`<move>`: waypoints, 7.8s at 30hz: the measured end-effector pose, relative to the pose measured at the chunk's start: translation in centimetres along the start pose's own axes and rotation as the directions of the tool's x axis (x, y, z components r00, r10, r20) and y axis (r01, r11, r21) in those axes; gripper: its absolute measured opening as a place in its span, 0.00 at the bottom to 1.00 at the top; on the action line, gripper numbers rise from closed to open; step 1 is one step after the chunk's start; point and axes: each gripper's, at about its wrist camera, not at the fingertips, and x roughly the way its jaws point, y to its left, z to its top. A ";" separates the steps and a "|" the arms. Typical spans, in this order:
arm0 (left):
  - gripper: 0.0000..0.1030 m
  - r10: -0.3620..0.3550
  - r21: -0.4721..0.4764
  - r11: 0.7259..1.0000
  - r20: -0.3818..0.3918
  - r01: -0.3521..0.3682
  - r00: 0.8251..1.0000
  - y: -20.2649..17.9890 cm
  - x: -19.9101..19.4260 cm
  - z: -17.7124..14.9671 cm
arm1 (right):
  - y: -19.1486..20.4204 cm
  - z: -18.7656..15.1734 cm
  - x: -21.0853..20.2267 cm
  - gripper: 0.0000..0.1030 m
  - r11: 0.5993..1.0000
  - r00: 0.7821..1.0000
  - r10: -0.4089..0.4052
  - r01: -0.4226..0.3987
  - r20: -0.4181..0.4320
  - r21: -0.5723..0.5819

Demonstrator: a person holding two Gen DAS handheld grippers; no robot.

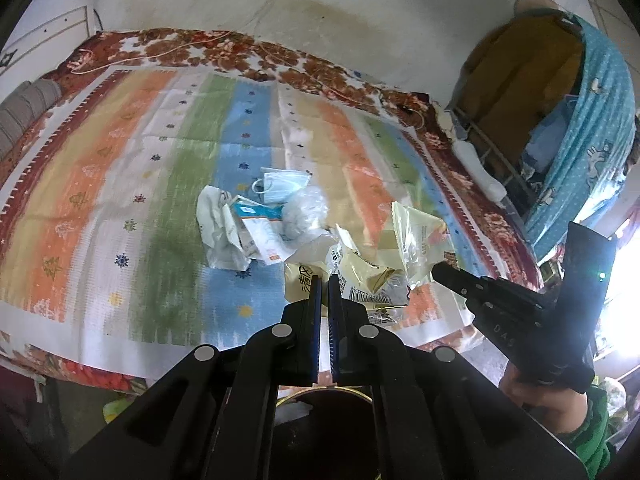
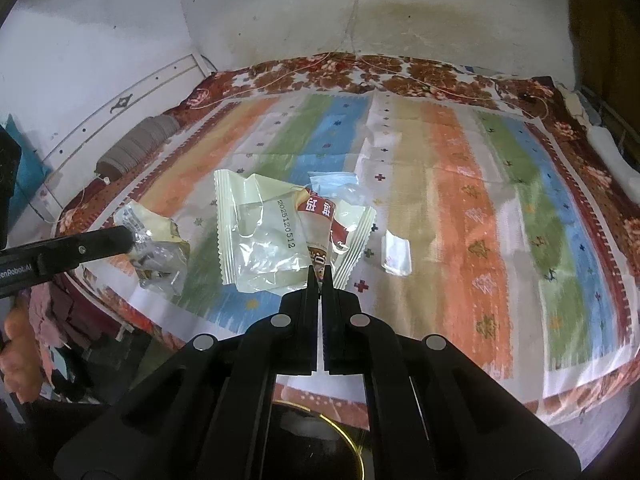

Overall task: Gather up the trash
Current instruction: 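Carry the wrapper and snack packet back over the bin with both tools, then open both tools to drop the wrapper and packet into the bin, then move both tools forward over the bed toward the remaining trash pile, then grasp the white 'Natural' bag with the right tool while the left tool grasps the blue-printed packet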

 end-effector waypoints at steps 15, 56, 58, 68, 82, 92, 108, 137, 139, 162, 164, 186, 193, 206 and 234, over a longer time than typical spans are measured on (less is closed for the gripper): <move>0.02 -0.088 0.024 0.996 0.067 0.087 0.994 -2.4 -4.5 -4.1 | 0.6 -3.9 -3.4 0.01 0.999 1.000 -0.027 0.027 0.014 -0.025; 0.03 0.007 0.059 0.998 -0.090 -0.001 0.996 -5.1 -1.4 -13.7 | 3.6 -18.6 -3.6 0.01 0.994 0.968 -0.090 0.072 -0.236 -0.084; 0.03 0.022 0.047 0.999 -0.119 -0.016 0.993 -5.0 -0.7 -14.2 | 3.7 -19.2 -2.9 0.01 0.995 0.960 -0.088 0.070 -0.266 -0.074; 0.03 0.081 0.006 0.997 -0.224 -0.082 0.971 -4.0 2.3 -15.4 | 3.0 -20.9 0.4 0.01 0.998 0.919 -0.059 0.062 -0.390 -0.004; 0.03 0.138 -0.017 0.988 -0.363 -0.155 0.921 -2.9 7.1 -17.0 | 3.2 -22.7 3.9 0.01 0.996 0.866 -0.075 0.088 -0.495 0.002; 0.04 0.120 -0.068 0.985 -0.405 -0.160 0.906 -2.3 8.7 -17.6 | 2.2 -22.8 4.5 0.09 0.994 0.860 -0.050 0.094 -0.508 0.061; 0.50 0.126 -0.157 0.972 -0.276 -0.174 0.953 -0.1 6.1 -14.0 | 1.2 -19.9 2.3 0.48 0.988 0.923 -0.020 0.077 -0.385 0.131; 0.94 0.342 -0.206 0.913 -0.080 -0.352 0.936 5.3 0.8 -4.7 | 4.8 -9.0 0.1 0.91 0.992 0.998 -0.036 0.030 -0.045 -0.122; 0.94 0.324 -0.220 0.917 -0.076 -0.333 0.943 5.7 0.8 -4.1 | 5.0 -8.7 0.2 0.91 0.991 0.999 -0.032 0.027 -0.039 -0.129; 0.94 0.218 -0.302 0.921 -0.125 -0.247 0.968 9.9 5.4 -0.1 | 8.1 -4.5 7.0 0.91 0.956 0.998 -0.029 0.013 -0.048 -0.294; 0.94 0.206 -0.319 0.919 -0.113 -0.232 0.972 10.5 5.3 0.2 | 8.2 -4.3 8.0 0.91 0.951 0.998 -0.039 0.021 -0.051 -0.309; 0.94 0.182 -0.366 0.904 -0.140 -0.221 0.973 13.2 9.7 0.6 | 8.1 -1.7 18.6 0.62 0.909 0.981 -0.182 0.142 -0.068 -0.392; 0.94 0.186 -0.350 0.912 -0.107 -0.212 0.977 13.7 10.4 1.2 | 7.9 -0.9 20.5 0.45 0.913 0.983 -0.169 0.130 -0.066 -0.388; 0.93 0.144 -0.350 0.921 -0.097 -0.169 0.985 14.1 13.7 2.3 | 4.8 0.8 21.0 0.04 0.965 0.989 -0.107 0.079 -0.103 -0.249; 0.03 0.242 -0.297 0.920 -0.087 -0.258 0.966 13.1 14.9 4.2 | -2.3 3.9 13.8 0.00 0.998 0.997 -0.055 0.055 -0.051 0.004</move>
